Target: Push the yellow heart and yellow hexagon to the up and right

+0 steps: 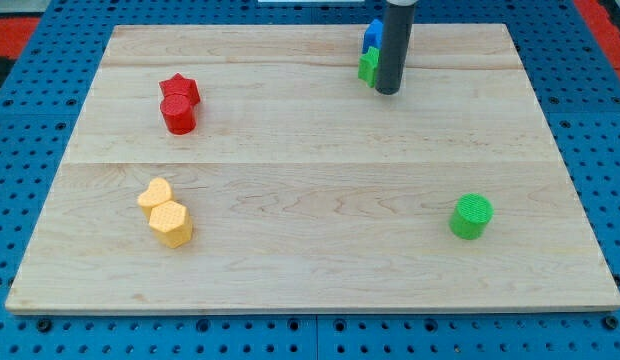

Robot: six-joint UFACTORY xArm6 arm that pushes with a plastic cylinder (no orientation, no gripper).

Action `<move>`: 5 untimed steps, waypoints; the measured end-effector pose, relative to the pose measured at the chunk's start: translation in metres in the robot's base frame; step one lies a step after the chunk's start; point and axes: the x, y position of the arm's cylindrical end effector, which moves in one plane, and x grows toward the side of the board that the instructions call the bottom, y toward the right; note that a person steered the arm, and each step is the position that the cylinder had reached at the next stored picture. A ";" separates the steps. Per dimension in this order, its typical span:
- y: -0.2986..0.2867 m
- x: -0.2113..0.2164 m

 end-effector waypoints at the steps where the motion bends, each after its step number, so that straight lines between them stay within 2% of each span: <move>1: -0.027 0.037; 3: -0.070 0.069; 5: -0.108 0.130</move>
